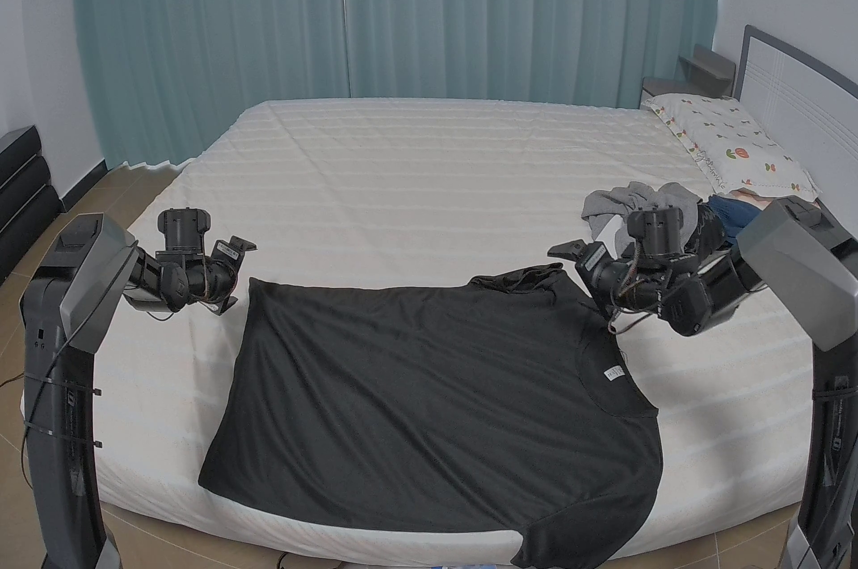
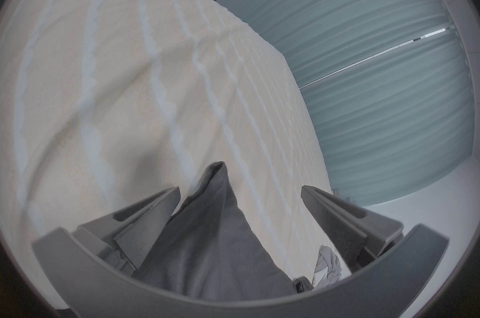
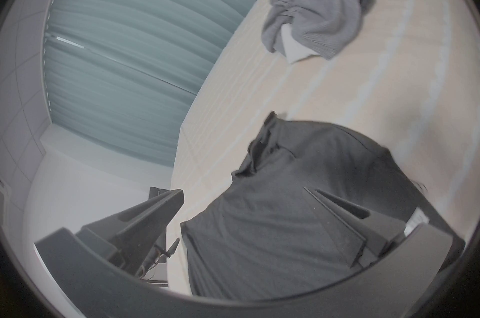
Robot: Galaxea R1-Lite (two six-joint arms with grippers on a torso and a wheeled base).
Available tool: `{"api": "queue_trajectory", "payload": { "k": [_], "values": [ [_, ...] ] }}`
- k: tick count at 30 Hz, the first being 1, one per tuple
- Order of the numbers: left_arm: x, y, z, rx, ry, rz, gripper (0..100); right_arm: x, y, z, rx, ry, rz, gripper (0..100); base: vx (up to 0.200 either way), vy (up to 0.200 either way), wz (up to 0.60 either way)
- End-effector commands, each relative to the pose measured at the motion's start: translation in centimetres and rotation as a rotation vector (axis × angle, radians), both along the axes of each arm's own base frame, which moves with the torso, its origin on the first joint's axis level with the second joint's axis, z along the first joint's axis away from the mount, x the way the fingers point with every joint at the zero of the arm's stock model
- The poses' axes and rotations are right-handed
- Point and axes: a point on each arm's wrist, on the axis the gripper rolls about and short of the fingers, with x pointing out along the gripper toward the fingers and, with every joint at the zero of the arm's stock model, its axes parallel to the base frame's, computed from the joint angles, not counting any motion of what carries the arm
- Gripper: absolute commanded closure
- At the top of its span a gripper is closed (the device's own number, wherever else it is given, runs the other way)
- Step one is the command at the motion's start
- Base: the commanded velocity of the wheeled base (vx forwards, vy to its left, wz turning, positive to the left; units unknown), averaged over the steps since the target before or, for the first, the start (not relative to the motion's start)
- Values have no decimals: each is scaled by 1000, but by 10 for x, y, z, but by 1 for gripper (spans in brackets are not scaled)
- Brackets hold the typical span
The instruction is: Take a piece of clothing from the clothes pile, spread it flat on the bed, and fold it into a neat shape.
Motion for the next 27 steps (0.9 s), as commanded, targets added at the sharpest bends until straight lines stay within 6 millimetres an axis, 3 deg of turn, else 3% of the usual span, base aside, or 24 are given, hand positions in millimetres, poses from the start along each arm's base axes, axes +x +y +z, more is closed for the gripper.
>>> {"api": "queue_trajectory", "payload": {
  "k": [1,5,14,27],
  "values": [
    [-14,2,12,-45,11,-30,0,40,18,-57,-183,42,-14,0,0,0,0],
    [-14,2,11,-41,11,-34,0,61,2,-62,-285,-32,-30,0,0,0,0],
    [-9,1,15,-33,-14,-35,0,77,-31,-74,-429,-104,-18,0,0,0,0],
    [3,3,9,-25,-29,-29,0,80,-36,-68,-364,-134,-53,0,0,0,0]
  ]
}}
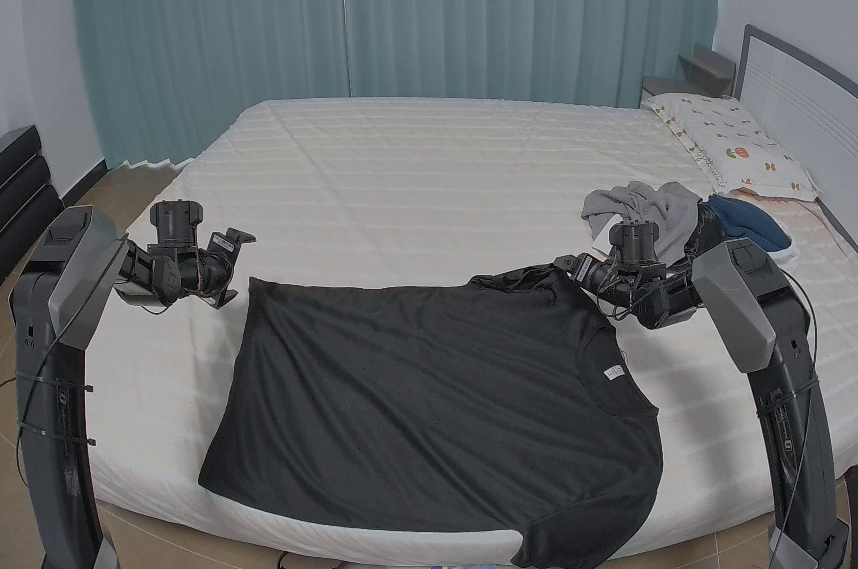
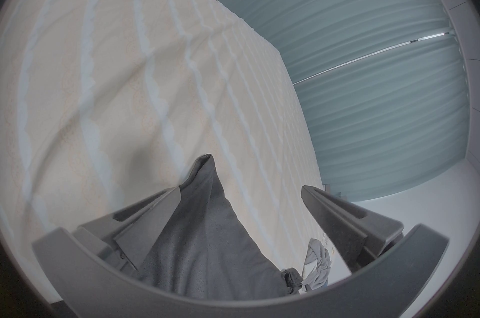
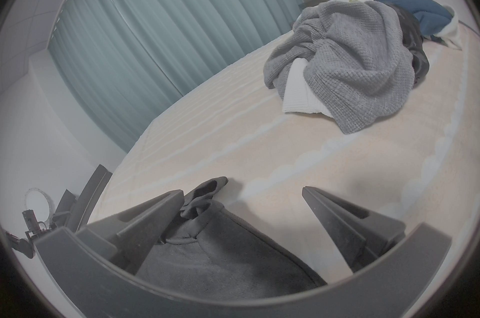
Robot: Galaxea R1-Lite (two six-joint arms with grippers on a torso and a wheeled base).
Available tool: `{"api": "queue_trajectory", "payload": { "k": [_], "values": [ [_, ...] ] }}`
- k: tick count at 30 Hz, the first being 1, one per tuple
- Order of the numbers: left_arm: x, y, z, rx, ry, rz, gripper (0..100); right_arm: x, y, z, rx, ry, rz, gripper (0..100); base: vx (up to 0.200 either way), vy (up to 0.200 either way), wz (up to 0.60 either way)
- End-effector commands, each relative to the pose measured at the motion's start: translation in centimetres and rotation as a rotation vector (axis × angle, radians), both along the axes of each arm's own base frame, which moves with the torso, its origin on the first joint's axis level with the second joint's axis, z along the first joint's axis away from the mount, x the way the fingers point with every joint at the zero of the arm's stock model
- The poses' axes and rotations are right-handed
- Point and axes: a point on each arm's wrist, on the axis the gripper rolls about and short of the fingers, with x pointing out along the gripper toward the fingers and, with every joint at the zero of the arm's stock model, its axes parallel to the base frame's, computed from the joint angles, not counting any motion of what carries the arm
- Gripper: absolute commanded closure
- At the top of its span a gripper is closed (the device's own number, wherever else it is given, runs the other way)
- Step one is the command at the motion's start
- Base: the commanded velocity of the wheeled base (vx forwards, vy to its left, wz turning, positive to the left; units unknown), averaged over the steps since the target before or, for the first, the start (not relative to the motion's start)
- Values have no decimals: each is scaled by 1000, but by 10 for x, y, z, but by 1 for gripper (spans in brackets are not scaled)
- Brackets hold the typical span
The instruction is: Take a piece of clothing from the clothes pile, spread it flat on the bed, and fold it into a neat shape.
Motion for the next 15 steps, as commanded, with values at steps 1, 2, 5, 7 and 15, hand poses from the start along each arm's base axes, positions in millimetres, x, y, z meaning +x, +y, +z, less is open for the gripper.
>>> {"api": "queue_trajectory", "payload": {
  "k": [1,2,5,7,15],
  "values": [
    [5,1,-6,3,2,1,0,0,0,3,20,-6,-7,0,0,0,0],
    [5,1,-6,3,2,1,0,0,0,3,20,-6,-7,0,0,0,0],
    [7,1,-8,10,-3,10,0,-1,0,-2,20,1,-8,0,0,0,0],
    [10,2,-11,36,-4,20,0,-7,1,-8,10,27,-1,0,0,0,0],
    [16,1,-20,104,-1,57,0,-16,5,-8,19,13,43,100,0,0,0]
  ]
}}
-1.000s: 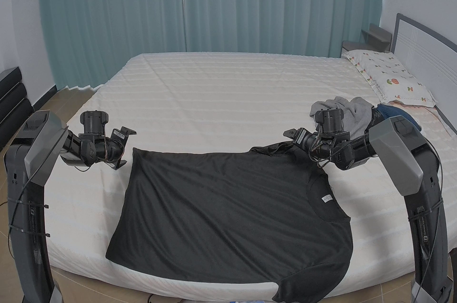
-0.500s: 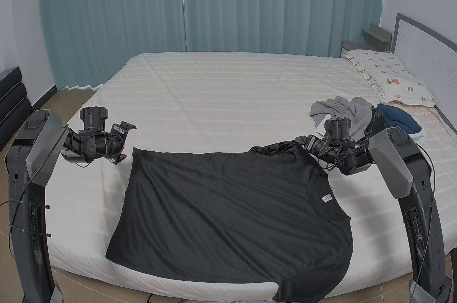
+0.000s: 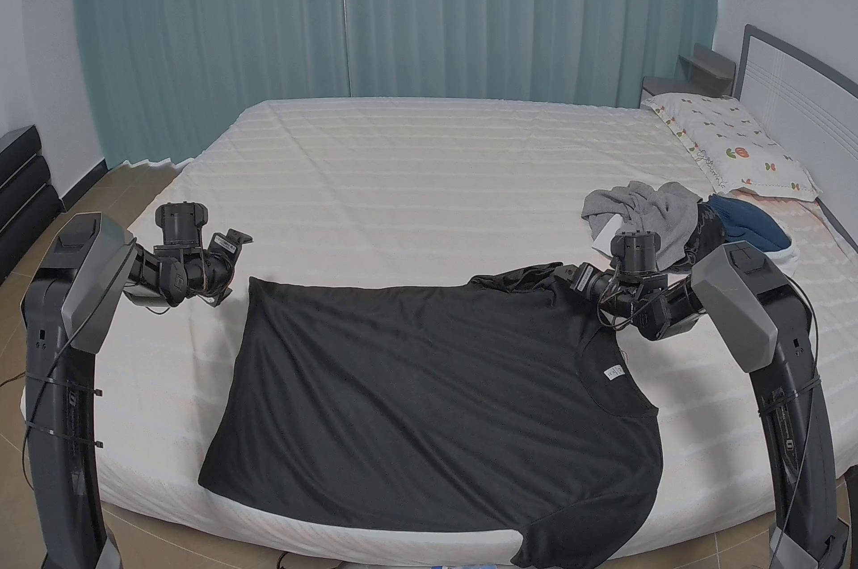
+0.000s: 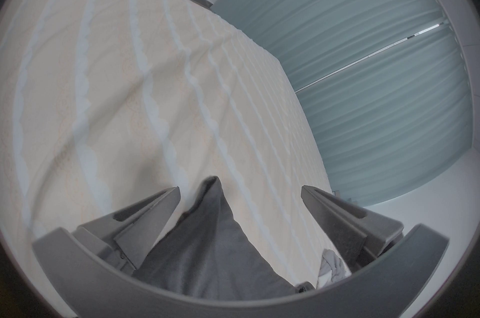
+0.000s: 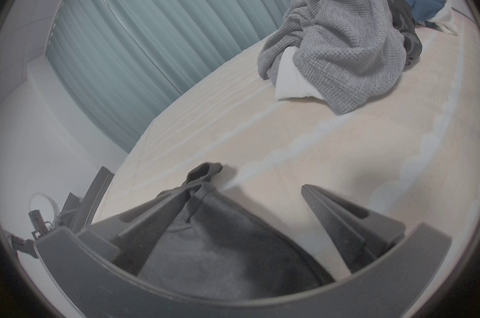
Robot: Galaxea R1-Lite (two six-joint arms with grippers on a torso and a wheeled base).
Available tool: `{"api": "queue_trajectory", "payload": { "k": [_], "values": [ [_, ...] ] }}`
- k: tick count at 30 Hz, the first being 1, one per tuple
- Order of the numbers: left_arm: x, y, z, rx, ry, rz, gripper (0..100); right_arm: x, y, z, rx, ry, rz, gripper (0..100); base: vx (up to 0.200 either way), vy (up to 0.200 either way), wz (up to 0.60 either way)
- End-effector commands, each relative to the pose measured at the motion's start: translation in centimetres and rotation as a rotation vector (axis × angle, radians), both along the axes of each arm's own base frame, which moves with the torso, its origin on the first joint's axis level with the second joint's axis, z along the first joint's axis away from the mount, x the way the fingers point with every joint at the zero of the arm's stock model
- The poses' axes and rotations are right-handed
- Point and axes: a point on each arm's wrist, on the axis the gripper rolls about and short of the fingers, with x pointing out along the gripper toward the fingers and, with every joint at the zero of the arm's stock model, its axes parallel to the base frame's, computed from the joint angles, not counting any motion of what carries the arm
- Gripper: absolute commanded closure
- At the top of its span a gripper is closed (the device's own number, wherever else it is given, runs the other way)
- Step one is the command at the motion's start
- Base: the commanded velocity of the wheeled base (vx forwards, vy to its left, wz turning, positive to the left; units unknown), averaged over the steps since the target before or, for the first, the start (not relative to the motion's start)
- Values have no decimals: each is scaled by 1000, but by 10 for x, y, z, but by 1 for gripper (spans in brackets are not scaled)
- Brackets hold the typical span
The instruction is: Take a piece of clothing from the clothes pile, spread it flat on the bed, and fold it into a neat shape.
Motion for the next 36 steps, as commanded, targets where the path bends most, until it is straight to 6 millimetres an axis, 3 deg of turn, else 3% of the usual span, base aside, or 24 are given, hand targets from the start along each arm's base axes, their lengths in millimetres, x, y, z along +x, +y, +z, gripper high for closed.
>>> {"api": "queue_trajectory", "payload": {
  "k": [1,14,30,31,36],
  "values": [
    [2,-1,-9,2,12,-2,0,-3,0,3,0,-1,4,100,0,0,0],
    [5,-10,-26,77,34,-63,0,7,-12,14,8,-47,-33,100,0,0,0],
    [18,-26,-41,161,23,-98,0,16,-29,7,-13,-67,-140,100,0,0,0],
    [18,-29,-43,165,25,-106,100,15,-29,5,-9,-60,-143,100,0,0,0],
    [18,-33,-47,188,31,-129,100,15,-26,-2,-9,-46,-139,100,0,0,0]
  ]
}}
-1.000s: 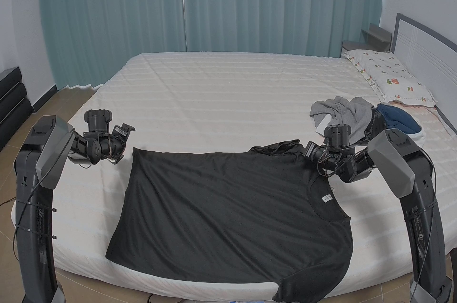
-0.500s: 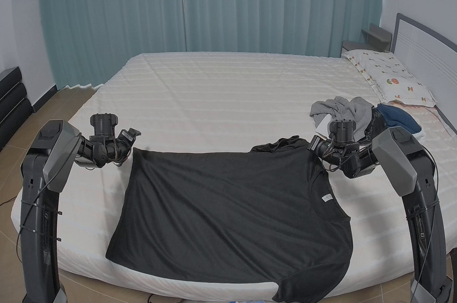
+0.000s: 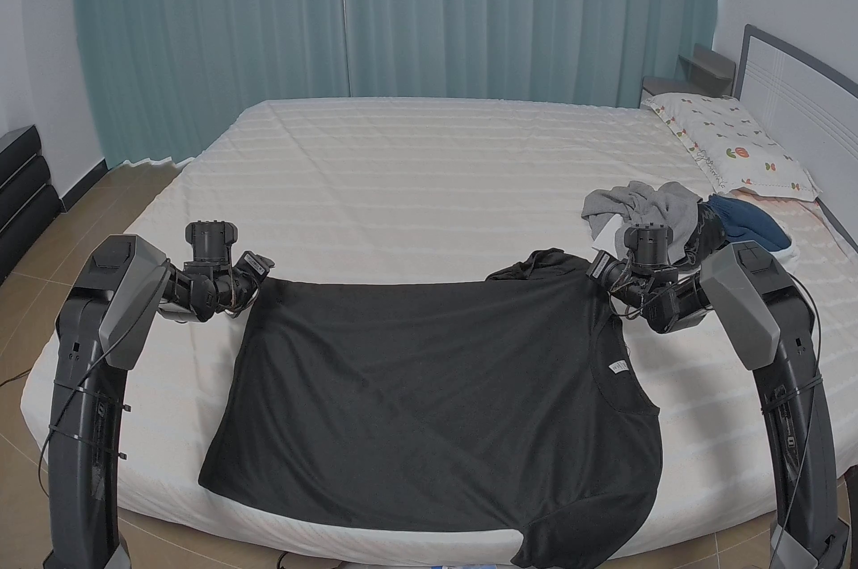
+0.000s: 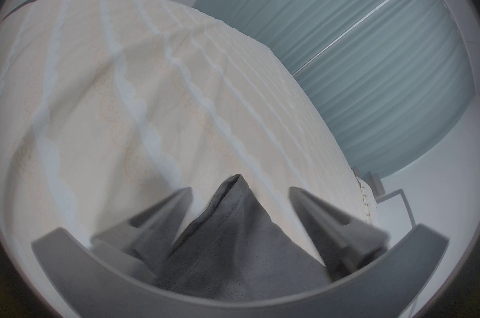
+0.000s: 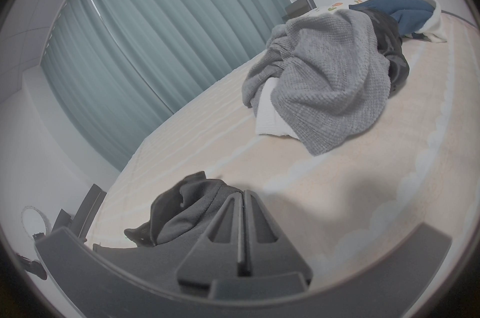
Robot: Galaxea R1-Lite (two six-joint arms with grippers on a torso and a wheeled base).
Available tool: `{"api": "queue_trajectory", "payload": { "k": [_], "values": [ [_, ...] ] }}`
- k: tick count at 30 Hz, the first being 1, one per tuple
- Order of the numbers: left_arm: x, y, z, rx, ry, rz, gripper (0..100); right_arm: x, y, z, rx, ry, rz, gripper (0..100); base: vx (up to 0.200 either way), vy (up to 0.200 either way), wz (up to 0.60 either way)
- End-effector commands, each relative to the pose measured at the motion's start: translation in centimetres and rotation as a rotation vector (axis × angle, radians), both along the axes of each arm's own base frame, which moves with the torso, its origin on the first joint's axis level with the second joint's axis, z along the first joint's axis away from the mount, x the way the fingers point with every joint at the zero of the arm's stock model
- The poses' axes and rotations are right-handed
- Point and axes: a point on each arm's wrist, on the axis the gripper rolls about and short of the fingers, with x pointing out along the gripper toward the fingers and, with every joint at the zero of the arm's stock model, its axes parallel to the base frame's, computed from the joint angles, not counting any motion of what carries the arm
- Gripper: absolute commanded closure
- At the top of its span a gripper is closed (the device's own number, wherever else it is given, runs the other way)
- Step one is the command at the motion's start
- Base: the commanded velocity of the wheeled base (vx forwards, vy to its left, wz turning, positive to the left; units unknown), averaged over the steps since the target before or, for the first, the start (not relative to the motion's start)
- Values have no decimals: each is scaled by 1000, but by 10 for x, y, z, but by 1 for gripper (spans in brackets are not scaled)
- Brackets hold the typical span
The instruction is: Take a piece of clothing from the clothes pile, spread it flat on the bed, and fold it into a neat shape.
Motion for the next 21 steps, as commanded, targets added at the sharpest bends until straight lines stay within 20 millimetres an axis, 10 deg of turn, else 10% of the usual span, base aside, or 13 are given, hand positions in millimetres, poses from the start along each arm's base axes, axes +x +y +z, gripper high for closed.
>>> {"api": "queue_trajectory", "payload": {
  "k": [1,12,16,21],
  "values": [
    [0,-3,-6,1,10,-6,100,0,2,-7,-2,11,3,100,0,0,0],
    [11,-1,1,59,-55,109,100,6,-3,14,38,-98,-24,100,0,0,0],
    [9,4,34,-53,-112,185,100,7,-7,46,84,-234,-63,100,0,0,0],
    [13,12,28,-68,-119,207,100,7,-7,12,54,-164,-63,100,0,0,0]
  ]
}}
